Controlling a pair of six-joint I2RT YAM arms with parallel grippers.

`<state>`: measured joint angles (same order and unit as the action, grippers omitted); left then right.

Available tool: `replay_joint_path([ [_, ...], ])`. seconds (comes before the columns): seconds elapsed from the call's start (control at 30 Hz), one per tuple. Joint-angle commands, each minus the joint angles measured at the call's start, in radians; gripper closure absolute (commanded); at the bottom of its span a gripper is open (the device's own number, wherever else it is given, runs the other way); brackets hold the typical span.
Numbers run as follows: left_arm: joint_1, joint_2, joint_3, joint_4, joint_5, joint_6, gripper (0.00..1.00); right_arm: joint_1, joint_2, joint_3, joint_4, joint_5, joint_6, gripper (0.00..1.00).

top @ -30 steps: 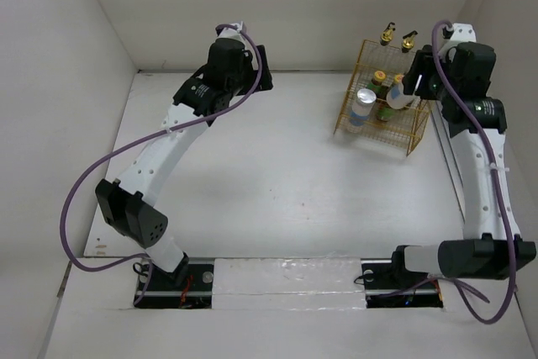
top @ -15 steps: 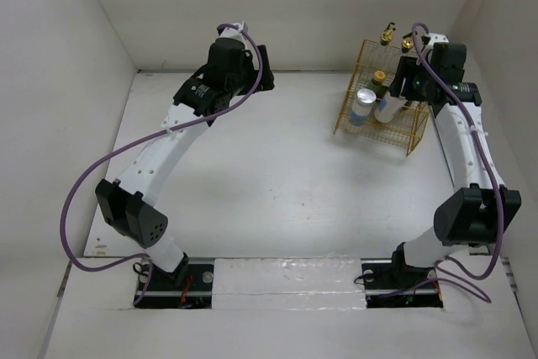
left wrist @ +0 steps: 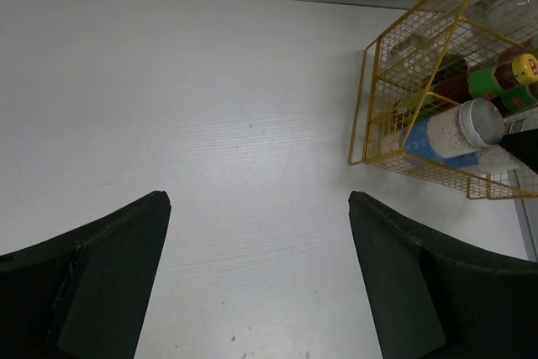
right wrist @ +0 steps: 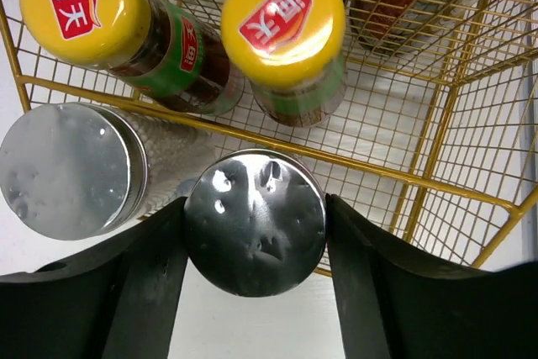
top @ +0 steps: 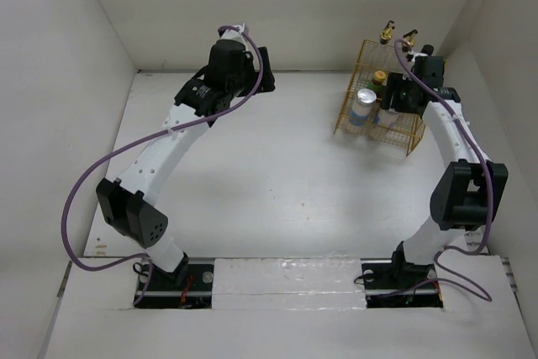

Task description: Organize the condiment bottles

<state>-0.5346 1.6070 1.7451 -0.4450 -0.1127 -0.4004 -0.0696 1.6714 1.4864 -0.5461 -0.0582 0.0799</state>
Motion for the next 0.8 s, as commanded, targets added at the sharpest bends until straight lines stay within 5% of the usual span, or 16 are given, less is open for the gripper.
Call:
replay_joint_path([
  [0.0, 0.001, -0.025, -0.002, 0.031, 0.004, 0.005, 0.17, 0.016, -0.024, 0.012, 0.087, 0.02, 0.006, 0.44],
  [0.03, 0.001, -0.025, -0.002, 0.031, 0.014, 0.005, 0.15, 0.016, -0.024, 0.027, 0.087, 0.02, 0.006, 0.28],
  [0.17, 0.001, -0.025, -0.013, 0.031, 0.025, -0.005, 0.13, 0.039, -0.056, 0.08, 0.032, 0.044, 0.006, 0.0],
  [0.5, 0.001, -0.067, -0.022, 0.072, 0.064, -0.035, 0.09, 0.226, -0.404, 0.054, 0.066, 0.139, 0.015, 0.0],
  [0.77, 0.001, -0.263, -0.14, 0.19, 0.084, -0.094, 0.05, 0.485, -0.639, -0.126, 0.224, 0.008, 0.004, 0.0],
])
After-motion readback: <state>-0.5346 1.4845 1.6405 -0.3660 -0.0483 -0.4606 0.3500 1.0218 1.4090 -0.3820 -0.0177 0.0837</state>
